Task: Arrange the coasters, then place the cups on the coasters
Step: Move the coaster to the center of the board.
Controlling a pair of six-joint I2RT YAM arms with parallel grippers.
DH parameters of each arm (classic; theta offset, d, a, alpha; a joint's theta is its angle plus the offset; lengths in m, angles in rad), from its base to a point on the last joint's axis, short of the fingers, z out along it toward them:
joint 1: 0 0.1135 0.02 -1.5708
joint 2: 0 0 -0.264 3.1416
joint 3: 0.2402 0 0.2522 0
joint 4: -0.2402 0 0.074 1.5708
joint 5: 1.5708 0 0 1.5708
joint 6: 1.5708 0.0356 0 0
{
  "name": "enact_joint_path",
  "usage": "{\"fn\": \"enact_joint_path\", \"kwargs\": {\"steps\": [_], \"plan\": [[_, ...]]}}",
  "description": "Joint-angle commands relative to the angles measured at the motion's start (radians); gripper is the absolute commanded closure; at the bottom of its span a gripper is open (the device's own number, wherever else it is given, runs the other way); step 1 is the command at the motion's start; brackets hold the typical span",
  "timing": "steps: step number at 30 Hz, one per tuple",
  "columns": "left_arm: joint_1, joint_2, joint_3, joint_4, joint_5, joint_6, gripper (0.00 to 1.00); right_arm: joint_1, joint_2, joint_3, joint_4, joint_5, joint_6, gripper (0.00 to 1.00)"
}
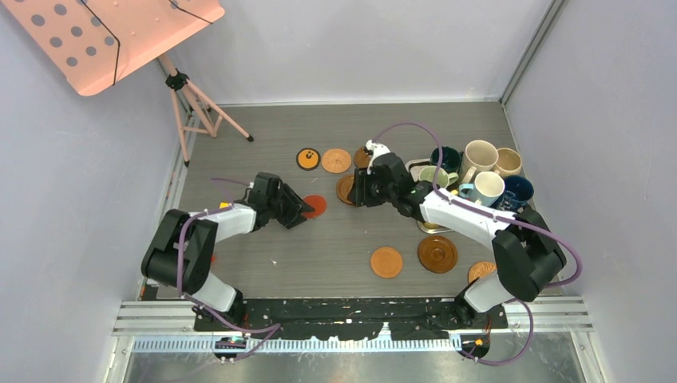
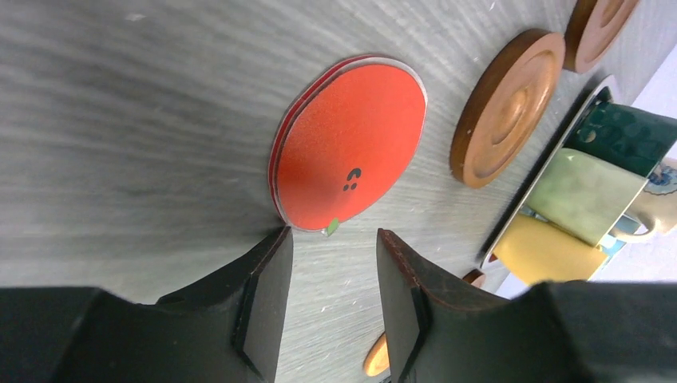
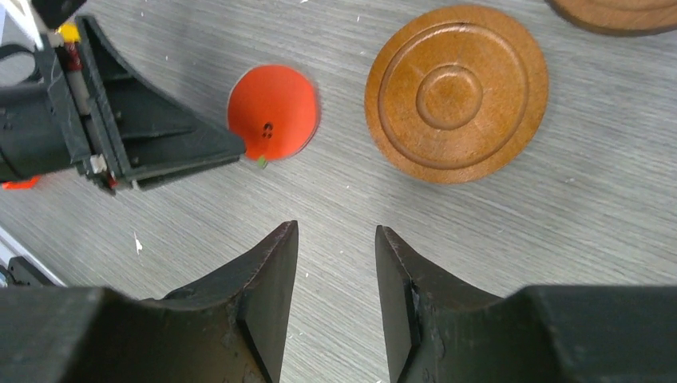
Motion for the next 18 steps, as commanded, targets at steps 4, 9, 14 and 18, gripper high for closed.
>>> {"fn": "enact_joint_path", "kwargs": {"steps": [4, 9, 14, 18], "plan": [[-0.005, 0.058, 0.054, -0.052, -0.064, 0.02, 0.56, 0.063, -0.003, -0.037, 0.091, 0.017, 0.018, 0.54], [0.008, -0.126, 0.127, -0.276, -0.151, 0.176, 0.54, 0.144, 0.077, -0.015, 0.129, 0.095, 0.024, 0.56], [0.036, -0.403, 0.21, -0.544, -0.314, 0.351, 0.49, 0.208, 0.18, 0.048, 0.125, 0.179, 0.057, 0.58], [0.042, -0.59, 0.258, -0.689, -0.387, 0.492, 0.45, 0.266, 0.253, 0.117, 0.072, 0.259, 0.126, 0.58]]}}
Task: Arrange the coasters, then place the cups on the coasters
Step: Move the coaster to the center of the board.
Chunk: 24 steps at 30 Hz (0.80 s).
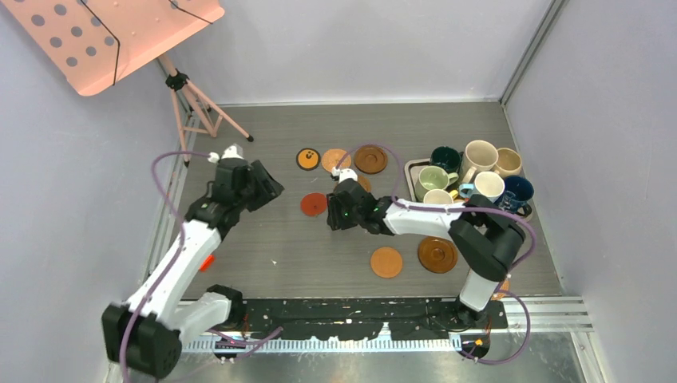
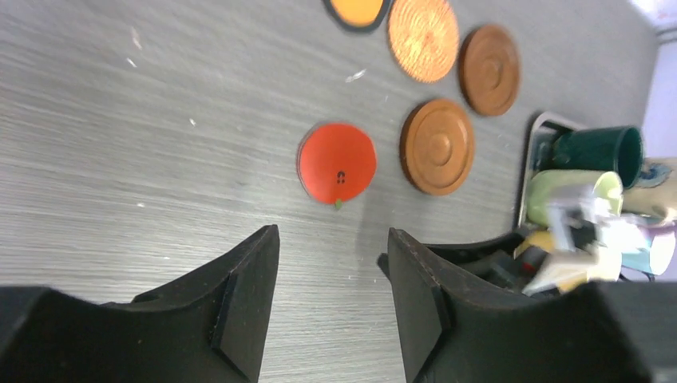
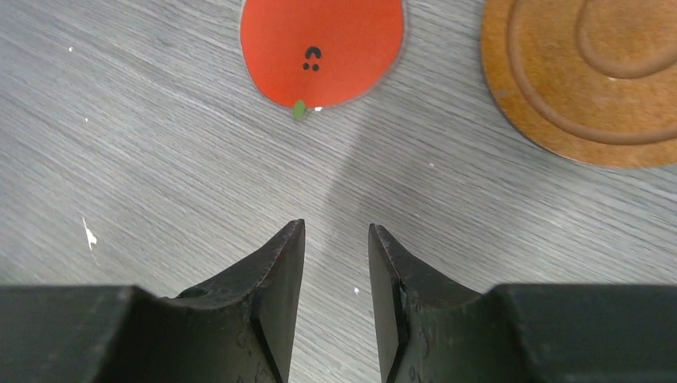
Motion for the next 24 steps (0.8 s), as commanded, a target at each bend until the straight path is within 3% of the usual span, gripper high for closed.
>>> {"fn": "enact_joint_path", "kwargs": {"steps": [1, 12, 21, 24], "plan": [[0.011, -0.185, 0.056, -0.229, -0.14, 0.222, 0.44, 0.051, 0.056, 0.108, -0.008, 0.139, 0.095, 0.58], [0.013, -0.396, 0.029, -0.391, -0.12, 0.451, 0.37, 0.123, 0.193, 0.225, -0.036, 0.192, 0.302, 0.59], [0.012, -0.46, 0.004, -0.446, -0.15, 0.492, 0.1, 0.139, 0.302, 0.329, -0.077, 0.232, 0.387, 0.59], [0.01, -0.488, -0.003, -0.443, -0.159, 0.489, 0.06, 0.139, 0.313, 0.342, -0.08, 0.265, 0.379, 0.58]]}}
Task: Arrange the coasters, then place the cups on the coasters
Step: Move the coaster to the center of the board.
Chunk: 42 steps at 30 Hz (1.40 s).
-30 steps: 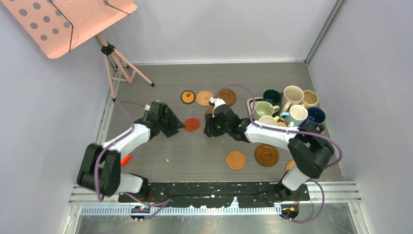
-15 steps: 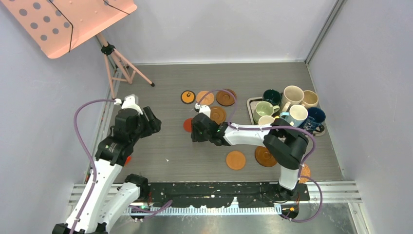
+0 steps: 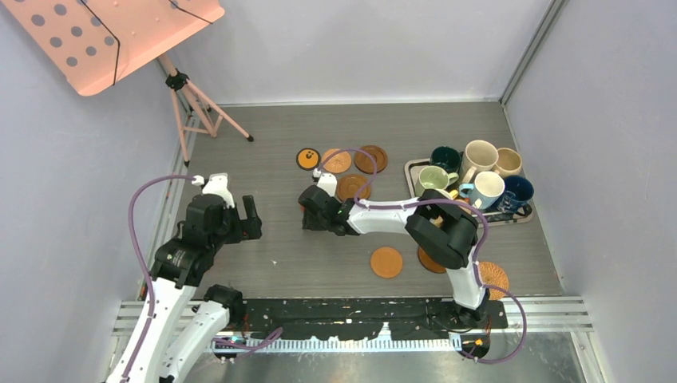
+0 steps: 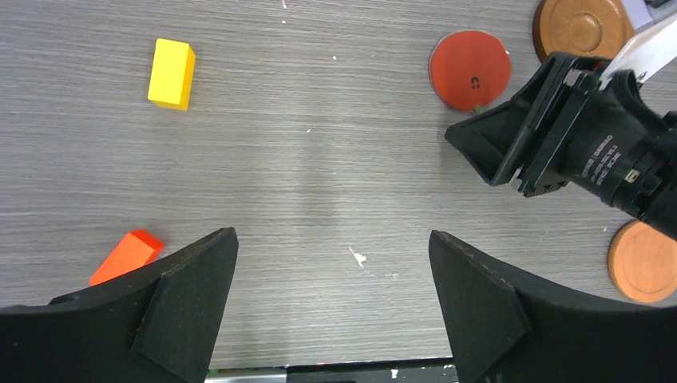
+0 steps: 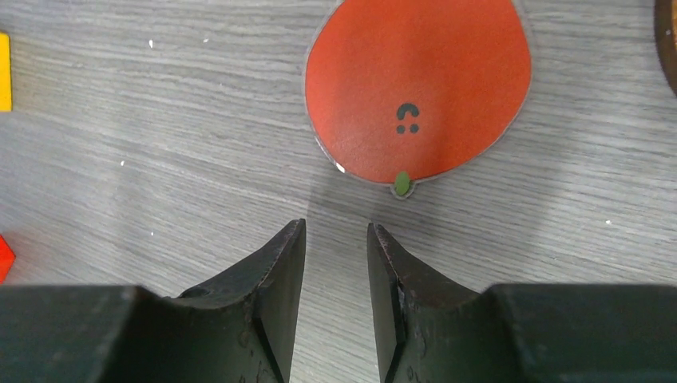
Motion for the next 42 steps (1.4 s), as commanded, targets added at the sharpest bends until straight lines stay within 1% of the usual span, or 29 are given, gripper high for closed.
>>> {"fn": "enact_joint_path", "kwargs": {"steps": [1, 6, 16, 23, 35, 42], "plan": [[0.002, -0.045, -0.013, -0.002, -0.028, 0.026, 0.06, 0.006, 0.022, 0.057, -0.02, 0.081, 0.032, 0.59], [-0.002, -0.052, -0.021, 0.006, -0.028, 0.027, 0.05, -0.002, 0.07, 0.109, -0.053, 0.114, 0.01, 0.58], [-0.004, -0.045, -0.026, 0.007, -0.042, 0.027, 0.05, -0.02, 0.13, 0.226, -0.161, 0.27, 0.031, 0.59], [-0.004, -0.042, -0.026, 0.008, -0.053, 0.026, 0.04, -0.05, 0.148, 0.255, -0.164, 0.253, 0.008, 0.59], [-0.004, -0.04, -0.028, 0.007, -0.061, 0.024, 0.03, -0.082, 0.125, 0.243, -0.174, 0.278, 0.005, 0.59], [-0.004, -0.041, -0.028, 0.006, -0.058, 0.024, 0.02, -0.091, 0.102, 0.229, -0.175, 0.287, -0.032, 0.59]]}}
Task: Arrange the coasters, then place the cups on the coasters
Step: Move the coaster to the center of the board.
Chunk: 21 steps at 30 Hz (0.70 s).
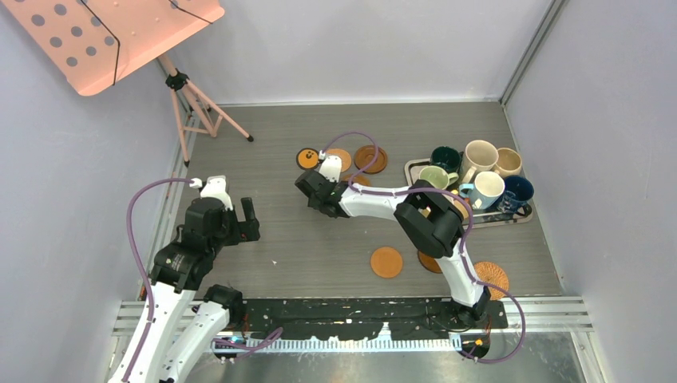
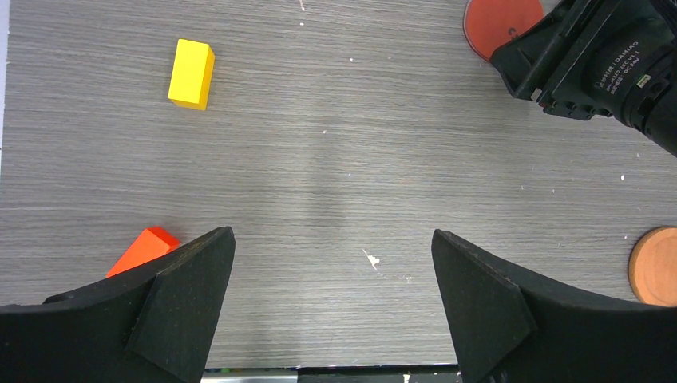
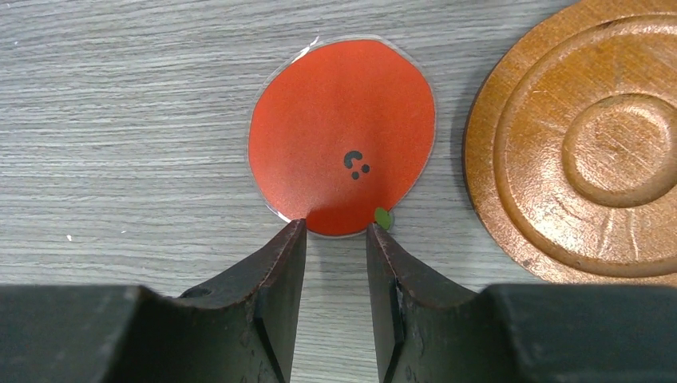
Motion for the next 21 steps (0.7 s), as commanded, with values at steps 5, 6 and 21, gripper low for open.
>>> {"fn": "enact_joint_path", "kwargs": {"steps": [5, 6, 21], "plan": [[-0.003, -0.011, -0.006, 0.017, -0.012, 0.009, 0.02, -0.009, -0.111, -0.012, -0.019, 0.012, -0.117, 0.59], [-0.003, -0.014, -0.006, 0.018, -0.01, 0.009, 0.01, -0.009, -0.127, -0.018, -0.022, 0.007, -0.128, 0.59], [-0.038, -0.069, -0.019, 0.036, 0.028, 0.006, 0.01, -0.009, -0.658, -0.477, -0.223, -0.137, -0.078, 0.4]]}}
